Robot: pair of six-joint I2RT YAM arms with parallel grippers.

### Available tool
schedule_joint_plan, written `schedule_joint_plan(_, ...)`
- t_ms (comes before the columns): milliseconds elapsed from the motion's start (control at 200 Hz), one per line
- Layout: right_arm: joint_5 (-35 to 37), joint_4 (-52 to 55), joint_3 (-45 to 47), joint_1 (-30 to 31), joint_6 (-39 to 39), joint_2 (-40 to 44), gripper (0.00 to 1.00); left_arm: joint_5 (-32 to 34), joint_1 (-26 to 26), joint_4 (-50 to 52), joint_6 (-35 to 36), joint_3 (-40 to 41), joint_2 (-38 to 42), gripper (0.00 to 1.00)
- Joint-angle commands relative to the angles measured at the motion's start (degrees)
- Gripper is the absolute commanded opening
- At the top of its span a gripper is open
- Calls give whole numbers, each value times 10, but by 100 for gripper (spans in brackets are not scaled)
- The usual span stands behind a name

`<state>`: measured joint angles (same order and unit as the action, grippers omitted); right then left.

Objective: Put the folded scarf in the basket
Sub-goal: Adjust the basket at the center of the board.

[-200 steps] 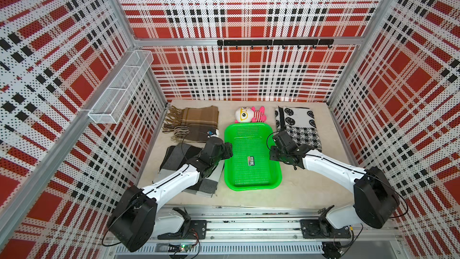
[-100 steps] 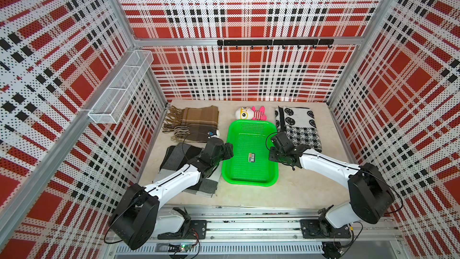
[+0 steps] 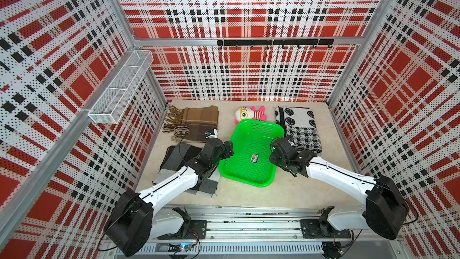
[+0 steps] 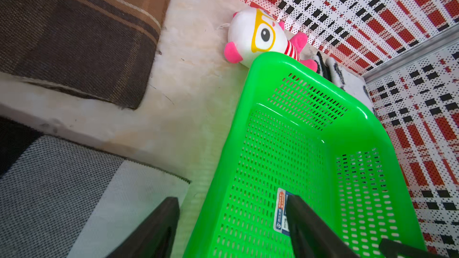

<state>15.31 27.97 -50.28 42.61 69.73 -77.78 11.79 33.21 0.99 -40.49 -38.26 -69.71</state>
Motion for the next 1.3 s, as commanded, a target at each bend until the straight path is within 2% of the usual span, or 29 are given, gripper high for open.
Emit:
schedule_joint_plan(0,41,30,1,26,140,-3,0,13,12,20,-36,9,27,74)
schedule_joint_plan(135,58,43,5,38,217,-21,0,15,36,36,-79,28,52,73)
schedule_joint_plan(391,65,52,1,50,256,-38,2,22,96,44,-164,67,78,74)
schedule_joint_plan(426,65,48,5,52,257,-36,7,26,105,41,-175,69,76,74)
schedule_joint_plan(491,62,43,10,55,258,-31,21,27,120,27,-187,71,65,75)
schedule_joint_plan(521,62,40,13,56,255,-27,32,24,124,19,-190,71,58,75)
schedule_joint_plan(586,67,42,13,59,253,-20,41,12,129,10,-194,63,38,75)
schedule_joint_plan(626,71,45,15,59,248,-12,49,10,134,12,-196,59,27,74)
schedule_joint_plan(636,73,47,14,59,246,-9,54,11,136,12,-197,58,25,74)
schedule_joint_plan(721,95,66,14,61,238,14,70,13,141,14,-208,66,19,72)
schedule_joint_plan(787,119,72,14,60,214,38,81,11,142,16,-211,74,20,71)
schedule_joint_plan(837,135,78,9,58,191,52,84,15,143,28,-215,76,25,70)
schedule_joint_plan(947,141,78,-6,35,110,71,85,31,147,61,-217,78,52,71)
schedule_joint_plan(1122,68,48,-13,-55,-20,78,85,63,149,163,-207,46,94,79)
schedule_joint_plan(1293,78,70,-58,-90,-103,73,86,24,150,199,-207,60,106,81)
